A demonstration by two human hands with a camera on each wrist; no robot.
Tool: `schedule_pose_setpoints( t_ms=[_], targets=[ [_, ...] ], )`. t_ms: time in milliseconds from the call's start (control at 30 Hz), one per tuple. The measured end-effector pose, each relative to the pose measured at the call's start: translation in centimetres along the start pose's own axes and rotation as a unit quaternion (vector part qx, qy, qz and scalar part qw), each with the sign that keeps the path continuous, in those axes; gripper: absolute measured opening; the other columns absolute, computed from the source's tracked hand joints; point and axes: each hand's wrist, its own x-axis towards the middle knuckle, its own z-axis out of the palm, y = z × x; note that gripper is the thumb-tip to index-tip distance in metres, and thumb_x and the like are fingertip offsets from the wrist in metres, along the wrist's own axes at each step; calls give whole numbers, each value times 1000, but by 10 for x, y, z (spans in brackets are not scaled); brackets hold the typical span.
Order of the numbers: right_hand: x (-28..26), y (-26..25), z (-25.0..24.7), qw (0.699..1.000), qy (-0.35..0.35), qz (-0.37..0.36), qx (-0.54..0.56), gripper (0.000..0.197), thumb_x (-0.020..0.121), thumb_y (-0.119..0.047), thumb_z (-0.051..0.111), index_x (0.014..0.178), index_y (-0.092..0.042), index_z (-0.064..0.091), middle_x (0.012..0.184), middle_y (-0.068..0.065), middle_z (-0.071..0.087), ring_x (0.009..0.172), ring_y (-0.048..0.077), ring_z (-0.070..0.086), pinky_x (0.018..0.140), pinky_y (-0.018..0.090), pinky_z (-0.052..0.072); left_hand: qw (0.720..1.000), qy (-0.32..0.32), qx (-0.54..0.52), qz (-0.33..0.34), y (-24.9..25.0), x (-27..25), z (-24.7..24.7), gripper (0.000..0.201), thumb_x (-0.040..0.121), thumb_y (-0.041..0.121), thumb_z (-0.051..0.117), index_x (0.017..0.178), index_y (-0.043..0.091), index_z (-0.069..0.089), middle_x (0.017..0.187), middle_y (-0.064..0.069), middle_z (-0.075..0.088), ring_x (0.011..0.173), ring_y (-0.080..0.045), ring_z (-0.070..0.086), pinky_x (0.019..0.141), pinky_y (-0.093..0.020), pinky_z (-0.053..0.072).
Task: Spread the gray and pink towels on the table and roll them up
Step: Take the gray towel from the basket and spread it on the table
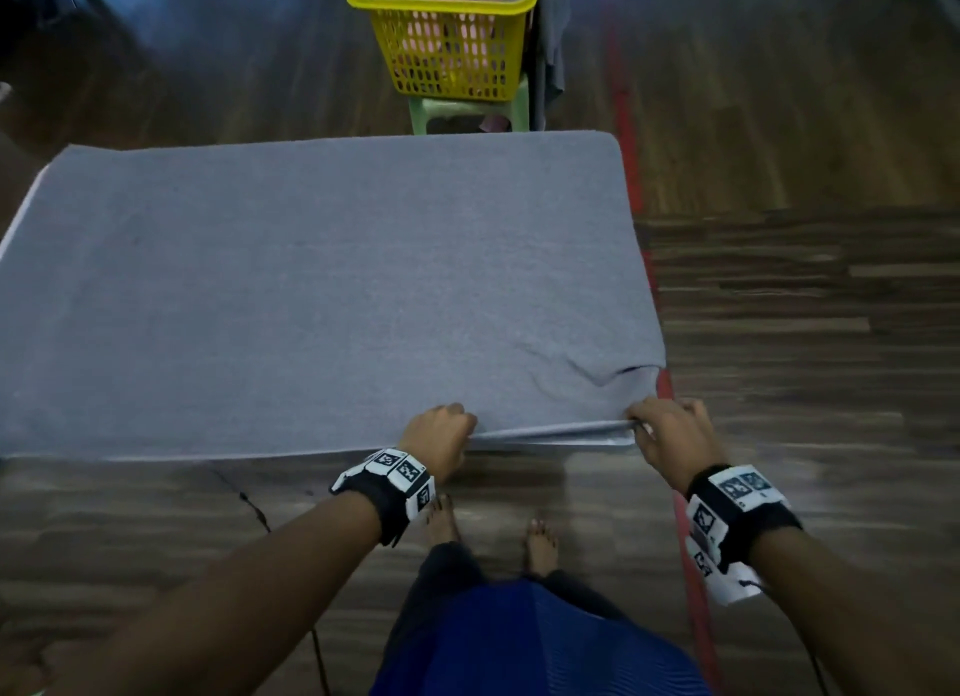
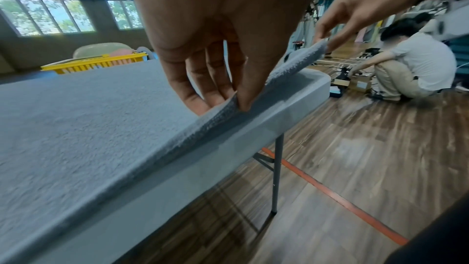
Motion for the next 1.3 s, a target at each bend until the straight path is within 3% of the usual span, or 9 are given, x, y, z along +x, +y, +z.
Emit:
schedule_pose_setpoints(
  t_ms=[100, 200, 333, 467, 633, 733, 1167, 1233, 1300],
  targets=[
    [-21, 3, 16, 999, 33, -3, 16, 15, 76, -13, 59, 84, -27, 62, 80, -9, 63, 73, 19, 64, 64, 29, 14, 999, 47, -21, 7, -2, -7, 6, 14, 87, 9, 51, 98, 8, 59, 99, -12, 59, 90, -33, 58, 69, -37, 43],
    [-26, 3, 19, 999, 39, 20, 18, 21, 75, -12, 70, 81, -29, 60, 77, -11, 60, 69, 16, 61, 69, 27, 16, 996, 81, -33, 11, -4, -14, 9, 11, 79, 2, 59, 89, 7, 60, 87, -14, 60, 76, -35, 59, 58, -36, 42],
    [-27, -2, 15, 998, 43, 52, 5, 27, 70, -18, 75, 73, -30, 51, 65, -11, 54, 63, 15, 57, 69, 32, 18, 995, 93, -34, 9, -2, -18, 10, 19, 69, -2, 67, 83, 8, 58, 77, -11, 58, 64, -30, 56, 51, -30, 33],
    [-33, 0, 18, 994, 63, 80, 37, 27, 75, -15, 69, 74, -27, 45, 65, -10, 53, 60, 16, 52, 66, 30, 20, 994, 103, -33, 13, -1, -23, 11, 30, 58, -5, 72, 76, 10, 54, 68, -8, 54, 54, -26, 52, 44, -28, 30],
    [-42, 8, 29, 986, 93, 93, 105, 27, 72, -1, 71, 79, -20, 52, 76, -4, 50, 64, 21, 50, 54, 32, 44, 992, 116, -47, 11, 3, -27, 13, 33, 58, -8, 72, 78, 11, 54, 69, -6, 53, 55, -23, 50, 45, -27, 32],
    [-41, 9, 30, 980, 85, 130, 128, 24, 77, -4, 67, 79, -20, 50, 77, -5, 47, 63, 23, 49, 51, 33, 45, 992, 122, -42, 8, 5, -27, 12, 36, 54, -9, 74, 76, 11, 54, 67, -4, 52, 53, -20, 48, 46, -24, 29],
    [-47, 9, 33, 975, 59, 137, 163, 25, 76, -3, 66, 77, -18, 47, 81, -2, 48, 64, 24, 51, 57, 37, 48, 992, 126, -19, -19, 9, -24, 26, 37, 52, -6, 77, 73, 12, 52, 65, -2, 49, 51, -17, 45, 44, -23, 26],
    [-50, 10, 34, 974, 15, 137, 177, 26, 76, -5, 67, 73, -19, 45, 79, -2, 49, 66, 24, 52, 60, 35, 47, 996, 84, -30, -22, 8, -23, 28, 30, 61, -2, 75, 76, 12, 53, 69, -3, 51, 55, -20, 49, 46, -26, 30],
    [-52, 12, 32, 969, -53, 152, 185, 25, 77, -15, 73, 73, -21, 48, 82, -6, 52, 74, 21, 55, 65, 31, 44, 998, 21, -57, -13, 4, -18, 27, 15, 79, 16, 68, 86, 13, 56, 81, -2, 56, 72, -23, 57, 58, -27, 36]
  ],
)
